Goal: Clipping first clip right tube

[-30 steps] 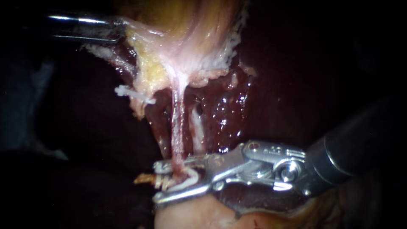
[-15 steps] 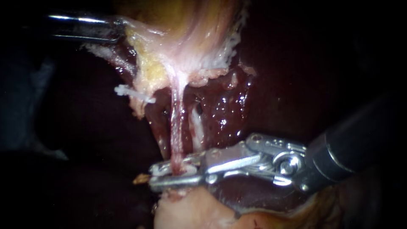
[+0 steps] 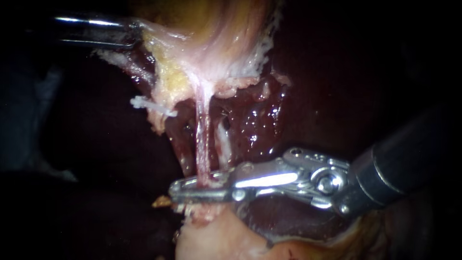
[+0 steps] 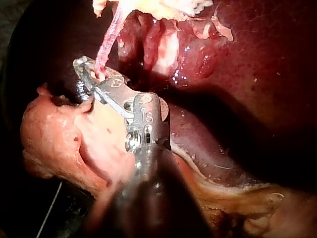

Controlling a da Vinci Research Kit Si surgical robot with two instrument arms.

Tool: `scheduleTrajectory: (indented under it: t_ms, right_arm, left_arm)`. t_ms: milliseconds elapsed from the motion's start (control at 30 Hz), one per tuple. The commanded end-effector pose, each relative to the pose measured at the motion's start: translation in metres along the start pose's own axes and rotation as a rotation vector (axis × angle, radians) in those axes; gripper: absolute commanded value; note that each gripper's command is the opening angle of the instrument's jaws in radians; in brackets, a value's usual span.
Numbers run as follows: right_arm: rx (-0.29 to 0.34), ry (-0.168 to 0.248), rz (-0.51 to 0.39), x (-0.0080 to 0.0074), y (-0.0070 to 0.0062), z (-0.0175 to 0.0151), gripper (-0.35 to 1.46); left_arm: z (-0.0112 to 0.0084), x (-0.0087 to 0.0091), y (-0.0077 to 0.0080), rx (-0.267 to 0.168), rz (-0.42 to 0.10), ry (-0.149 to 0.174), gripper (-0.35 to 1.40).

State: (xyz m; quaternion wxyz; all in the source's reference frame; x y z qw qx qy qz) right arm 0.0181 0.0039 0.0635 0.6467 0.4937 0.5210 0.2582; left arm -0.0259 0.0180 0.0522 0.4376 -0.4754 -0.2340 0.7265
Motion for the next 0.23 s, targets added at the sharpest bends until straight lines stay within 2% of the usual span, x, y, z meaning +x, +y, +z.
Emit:
scheduleTrajectory:
  t_ms: [33,233]
  right_arm:
    - [0.0,-0.001,0.0,0.0,0.0,0.0,-0.35]
    - [0.0,-0.001,-0.001,-0.0001,0.0,0.0,-0.35]
  left_arm:
    - [0.0,0.0,0.0,0.0,0.0,0.0,-0.35]
    - [0.0,0.0,-0.0001,0.0,0.0,0.0,-0.35]
